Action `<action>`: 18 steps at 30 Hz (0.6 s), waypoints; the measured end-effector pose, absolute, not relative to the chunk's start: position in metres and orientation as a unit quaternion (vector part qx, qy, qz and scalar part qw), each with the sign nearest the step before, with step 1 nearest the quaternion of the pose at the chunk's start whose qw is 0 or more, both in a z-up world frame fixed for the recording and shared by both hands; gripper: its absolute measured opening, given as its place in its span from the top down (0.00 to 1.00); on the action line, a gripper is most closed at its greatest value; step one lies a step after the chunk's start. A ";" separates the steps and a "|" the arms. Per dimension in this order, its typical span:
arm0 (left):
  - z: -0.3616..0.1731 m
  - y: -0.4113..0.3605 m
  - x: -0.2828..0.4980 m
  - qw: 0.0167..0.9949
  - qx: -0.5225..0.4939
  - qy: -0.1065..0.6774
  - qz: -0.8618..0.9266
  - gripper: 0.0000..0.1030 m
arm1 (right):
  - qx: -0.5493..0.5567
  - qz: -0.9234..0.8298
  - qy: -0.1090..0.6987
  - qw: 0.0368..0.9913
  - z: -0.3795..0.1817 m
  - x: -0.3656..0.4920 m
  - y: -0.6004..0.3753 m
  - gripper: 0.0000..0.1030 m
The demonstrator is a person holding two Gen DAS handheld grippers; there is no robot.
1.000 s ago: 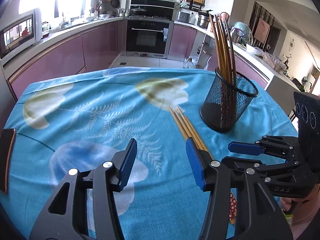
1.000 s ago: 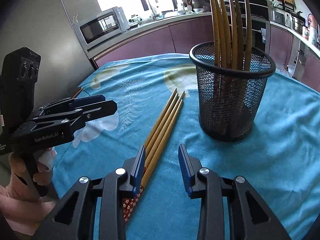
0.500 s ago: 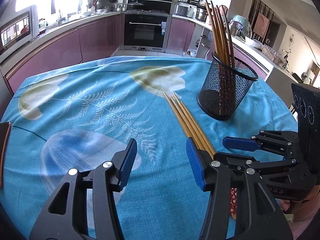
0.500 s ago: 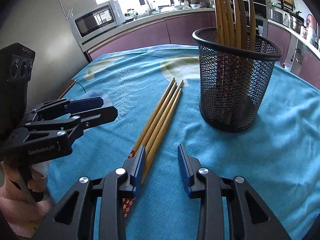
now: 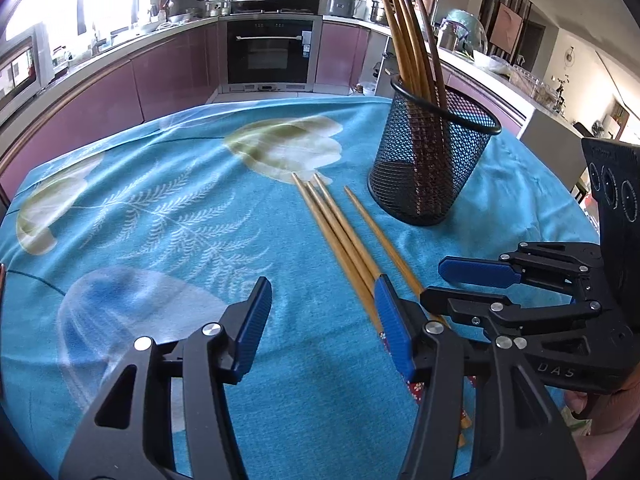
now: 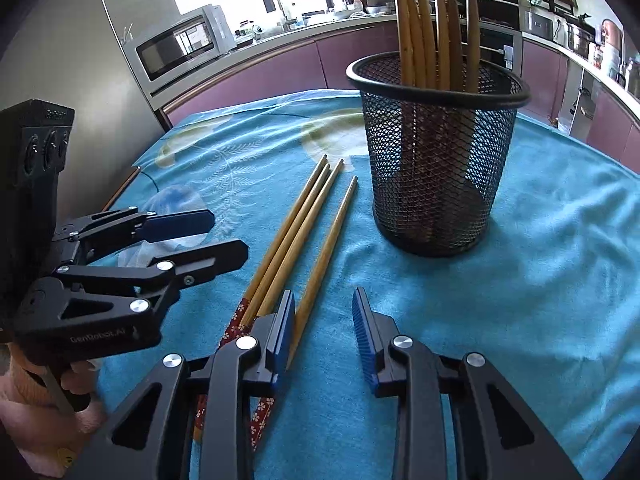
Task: Organize utensils
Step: 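Withdraw both open grippers from the holder back over the chopstick row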
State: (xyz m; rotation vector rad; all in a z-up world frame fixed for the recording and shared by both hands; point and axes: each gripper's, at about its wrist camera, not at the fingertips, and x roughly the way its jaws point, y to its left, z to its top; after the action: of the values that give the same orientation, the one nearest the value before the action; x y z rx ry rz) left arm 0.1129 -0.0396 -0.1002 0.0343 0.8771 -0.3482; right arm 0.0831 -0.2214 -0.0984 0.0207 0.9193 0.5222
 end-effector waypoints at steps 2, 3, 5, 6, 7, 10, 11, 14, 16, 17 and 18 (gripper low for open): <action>-0.103 -0.044 0.115 0.889 0.021 0.427 -0.167 0.48 | 0.011 0.250 0.438 0.863 -0.098 0.083 -0.222 0.72; -0.104 -0.045 0.117 0.887 0.023 0.429 -0.168 0.49 | 0.010 0.250 0.438 0.863 -0.098 0.083 -0.221 0.72; -0.108 -0.048 0.119 0.885 0.026 0.435 -0.165 0.49 | 0.010 0.251 0.438 0.863 -0.098 0.083 -0.221 0.72; -0.110 -0.048 0.120 0.883 0.025 0.438 -0.164 0.49 | 0.010 0.251 0.438 0.863 -0.098 0.083 -0.220 0.72; -0.111 -0.047 0.121 0.883 0.023 0.440 -0.164 0.48 | 0.010 0.252 0.438 0.863 -0.098 0.083 -0.220 0.72; -0.112 -0.048 0.122 0.883 0.027 0.441 -0.161 0.48 | 0.010 0.253 0.438 0.863 -0.098 0.082 -0.223 0.72; -0.112 -0.047 0.122 0.883 0.029 0.442 -0.159 0.48 | 0.009 0.253 0.438 0.862 -0.098 0.083 -0.222 0.72; -0.112 -0.047 0.122 0.881 0.031 0.445 -0.158 0.48 | 0.010 0.253 0.438 0.862 -0.098 0.083 -0.222 0.72; -0.112 -0.047 0.121 0.880 0.038 0.447 -0.155 0.49 | 0.010 0.253 0.438 0.862 -0.098 0.083 -0.222 0.72; -0.113 -0.047 0.121 0.880 0.044 0.447 -0.151 0.52 | 0.009 0.253 0.438 0.862 -0.098 0.083 -0.222 0.72; -0.113 -0.047 0.120 0.881 0.050 0.447 -0.146 0.54 | 0.009 0.253 0.438 0.862 -0.098 0.083 -0.222 0.72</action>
State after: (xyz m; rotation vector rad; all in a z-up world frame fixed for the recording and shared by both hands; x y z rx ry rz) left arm 0.1202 -0.0474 -0.1132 0.1047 0.9304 -0.3044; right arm 0.0832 -0.2220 -0.0978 0.0186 0.9192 0.5306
